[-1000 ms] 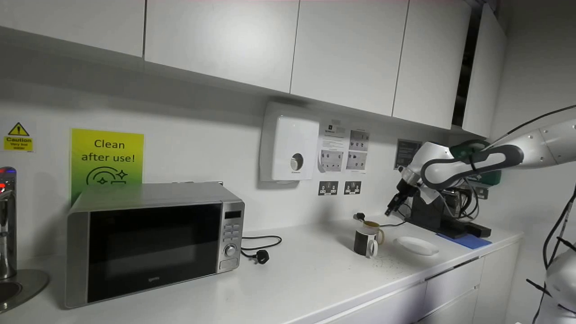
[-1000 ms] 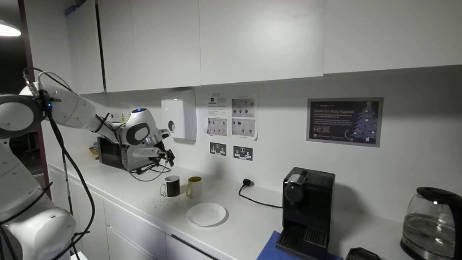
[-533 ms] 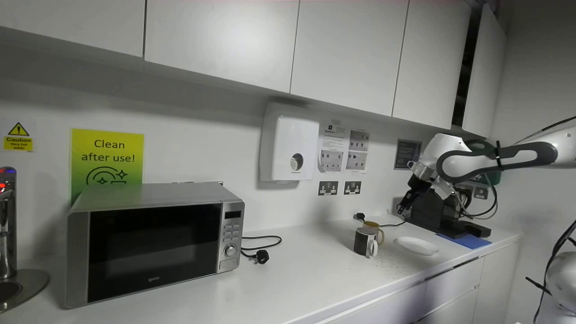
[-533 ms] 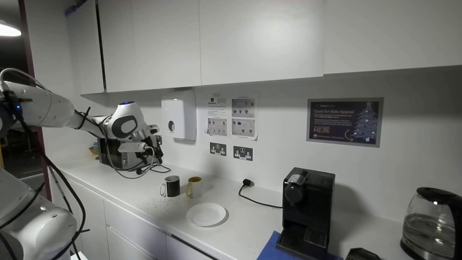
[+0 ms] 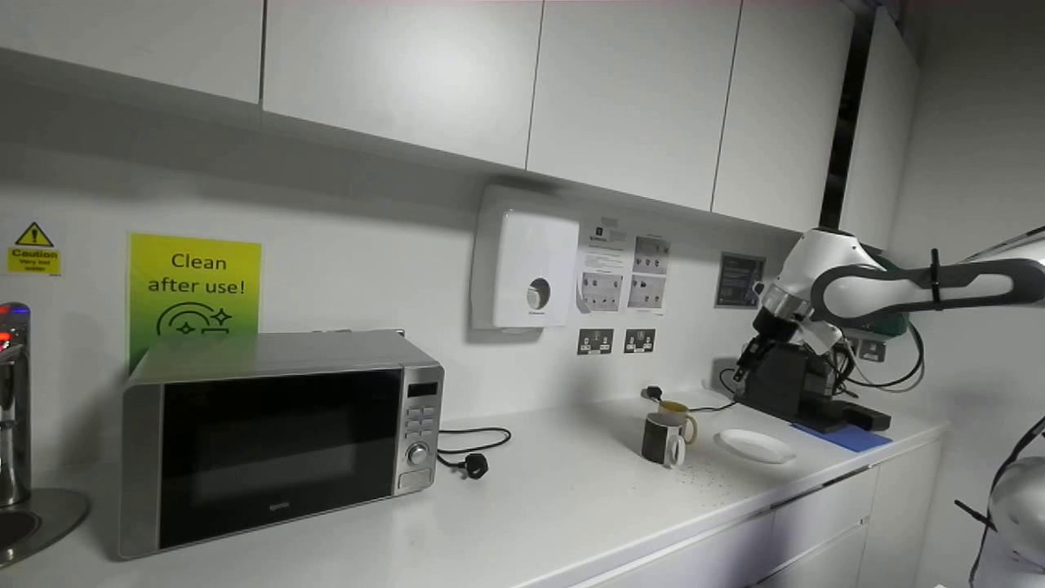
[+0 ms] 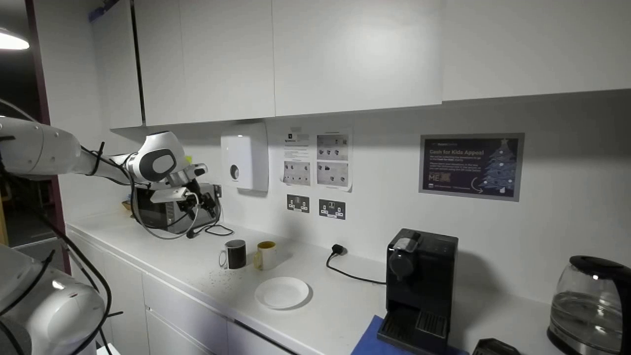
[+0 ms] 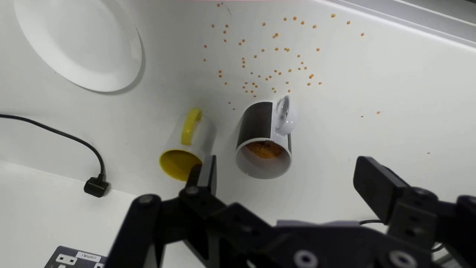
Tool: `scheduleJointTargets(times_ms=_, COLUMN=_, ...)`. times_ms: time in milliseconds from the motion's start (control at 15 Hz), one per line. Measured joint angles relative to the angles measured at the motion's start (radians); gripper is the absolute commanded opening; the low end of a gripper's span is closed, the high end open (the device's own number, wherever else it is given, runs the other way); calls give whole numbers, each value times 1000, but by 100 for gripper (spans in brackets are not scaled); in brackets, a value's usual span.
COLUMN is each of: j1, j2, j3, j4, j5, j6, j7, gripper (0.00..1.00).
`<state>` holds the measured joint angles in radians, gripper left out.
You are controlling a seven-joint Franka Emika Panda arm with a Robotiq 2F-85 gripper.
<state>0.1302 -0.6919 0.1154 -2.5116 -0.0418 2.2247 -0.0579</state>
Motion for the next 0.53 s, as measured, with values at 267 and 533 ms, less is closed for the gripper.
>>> scheduleJointTargets(times_ms=267, j1=0, j2=5, j3=0, j4=0, j5=0, j6=0, j7=0, gripper=100)
scheduleJointTargets(times_ms=533, j1=0, j2=7, j3=0, j4=0, j5=0, j6=0, j7=0, gripper=100)
